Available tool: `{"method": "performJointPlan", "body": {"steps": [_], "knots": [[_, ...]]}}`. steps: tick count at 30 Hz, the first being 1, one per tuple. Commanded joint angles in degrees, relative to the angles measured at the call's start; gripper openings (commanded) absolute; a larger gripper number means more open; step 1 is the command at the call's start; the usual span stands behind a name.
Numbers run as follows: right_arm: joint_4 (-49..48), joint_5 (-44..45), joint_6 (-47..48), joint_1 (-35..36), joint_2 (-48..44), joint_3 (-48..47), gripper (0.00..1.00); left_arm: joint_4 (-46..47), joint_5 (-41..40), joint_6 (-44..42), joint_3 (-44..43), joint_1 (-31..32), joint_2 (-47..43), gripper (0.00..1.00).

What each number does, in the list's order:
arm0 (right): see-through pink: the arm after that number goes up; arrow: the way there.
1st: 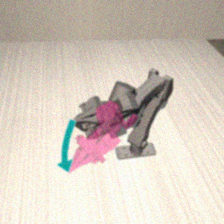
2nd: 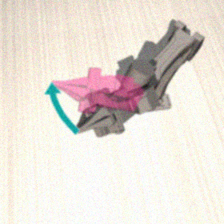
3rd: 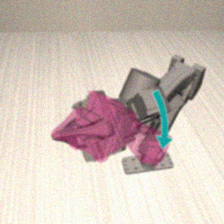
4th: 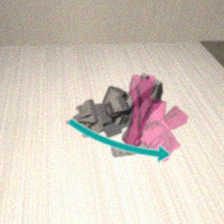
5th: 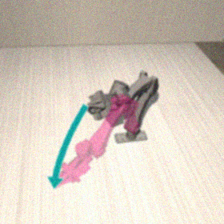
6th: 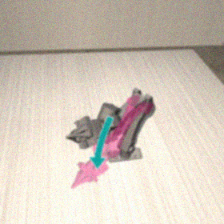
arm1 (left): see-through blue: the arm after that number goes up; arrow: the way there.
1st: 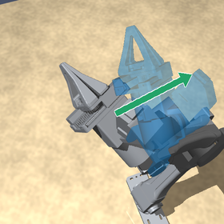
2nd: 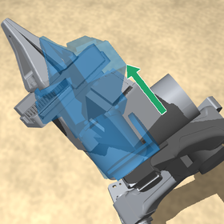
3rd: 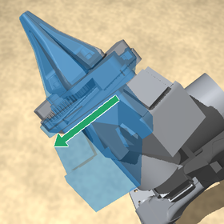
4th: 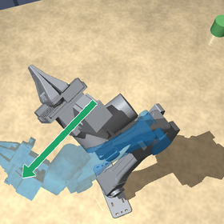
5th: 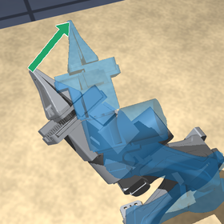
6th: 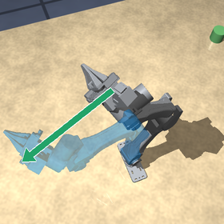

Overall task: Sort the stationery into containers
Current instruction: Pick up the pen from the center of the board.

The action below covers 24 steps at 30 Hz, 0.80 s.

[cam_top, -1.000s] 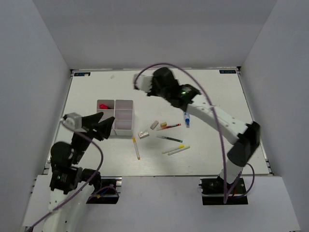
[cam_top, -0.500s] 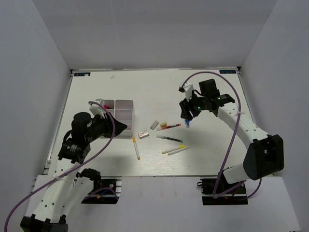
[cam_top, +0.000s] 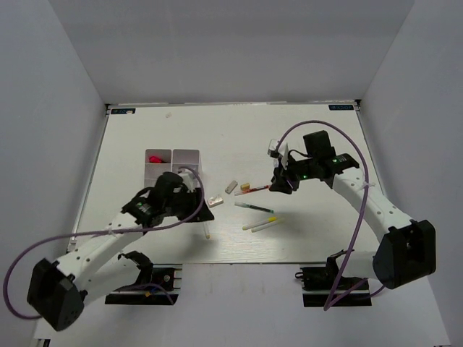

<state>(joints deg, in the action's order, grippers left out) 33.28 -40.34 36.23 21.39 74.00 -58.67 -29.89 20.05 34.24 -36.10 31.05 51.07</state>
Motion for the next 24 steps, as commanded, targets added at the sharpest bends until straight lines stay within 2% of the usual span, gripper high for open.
{"method": "performJointPlan", "body": {"steps": [1, 5, 9, 12, 17, 24], "knots": [[-0.8, -2.6, 2.2, 0.2, -0.3, 0.4, 0.42, 1.8, -11.6, 4.9, -0.7, 9.3, 5.9, 0.54], [-0.9, -3.7, 2.7, 0.1, -1.8, 1.6, 0.45, -0.4, -24.8, 8.4, -4.7, 19.9, 11.4, 0.6], [-2.2, -4.4, 3.0, -0.1, -4.7, 4.0, 0.46, -1.8, -38.3, 12.6, -5.4, 24.6, 14.6, 0.66], [-2.9, -5.0, 3.1, -0.2, -6.3, 5.2, 0.48, -1.8, -44.3, 14.2, -5.4, 27.0, 17.7, 0.67], [-4.0, -5.6, 3.1, -0.2, -7.7, 6.4, 0.48, -3.9, -50.4, 19.2, -8.0, 28.9, 25.3, 0.71], [-5.3, -5.2, 3.2, -0.4, -8.4, 7.7, 0.48, -1.5, -55.8, 21.7, -7.5, 29.5, 25.0, 0.71]]}}
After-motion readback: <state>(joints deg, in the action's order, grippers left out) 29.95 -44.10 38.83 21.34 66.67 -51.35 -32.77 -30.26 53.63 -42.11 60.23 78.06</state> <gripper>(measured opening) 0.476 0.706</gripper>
